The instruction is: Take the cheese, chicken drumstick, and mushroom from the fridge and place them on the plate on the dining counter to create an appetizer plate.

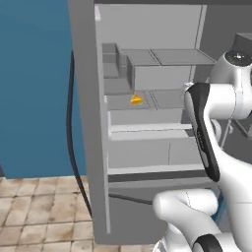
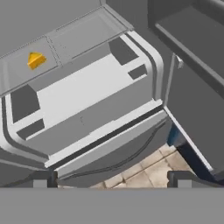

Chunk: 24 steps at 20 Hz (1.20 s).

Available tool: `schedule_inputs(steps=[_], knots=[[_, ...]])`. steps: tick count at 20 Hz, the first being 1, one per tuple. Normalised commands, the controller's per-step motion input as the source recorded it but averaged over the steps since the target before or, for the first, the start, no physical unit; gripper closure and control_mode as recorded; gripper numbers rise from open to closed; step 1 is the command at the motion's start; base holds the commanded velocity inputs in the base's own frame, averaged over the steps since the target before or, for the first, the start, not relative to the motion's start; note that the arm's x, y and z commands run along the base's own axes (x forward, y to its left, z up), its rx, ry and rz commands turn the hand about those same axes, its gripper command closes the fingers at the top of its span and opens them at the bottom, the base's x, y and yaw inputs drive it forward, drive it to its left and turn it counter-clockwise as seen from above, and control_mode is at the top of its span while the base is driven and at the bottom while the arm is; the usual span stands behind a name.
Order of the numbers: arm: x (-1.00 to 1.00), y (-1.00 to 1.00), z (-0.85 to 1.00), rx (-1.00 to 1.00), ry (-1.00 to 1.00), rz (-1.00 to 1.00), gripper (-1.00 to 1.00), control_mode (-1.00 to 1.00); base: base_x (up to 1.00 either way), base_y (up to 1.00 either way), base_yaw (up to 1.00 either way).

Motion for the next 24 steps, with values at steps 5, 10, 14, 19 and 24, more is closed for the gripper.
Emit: schedule_inputs(steps=[5, 10, 14, 19, 24], knots=[[0.0, 0.0, 0.0, 0.0, 0.0, 0.0, -1.0, 1.0, 0.74, 0.07, 0.0], [0.0, 0.0, 0.0, 0.0, 0.0, 0.0, -1.0, 1.0, 0.6, 0.12, 0.0], [0.0, 0.09, -0.11, -0.02, 0.04, 0.02, -1.0, -1.0, 0.13, 0.19, 0.03], [0.0, 0.46, -0.49, -0.1, 0.07, 0.07, -1.0, -1.0, 0.0, 0.0, 0.0], [0.02, 0.29, -0.35, -0.04, 0.07, 0.09, -1.0, -1.0, 0.0, 0.0, 0.0]])
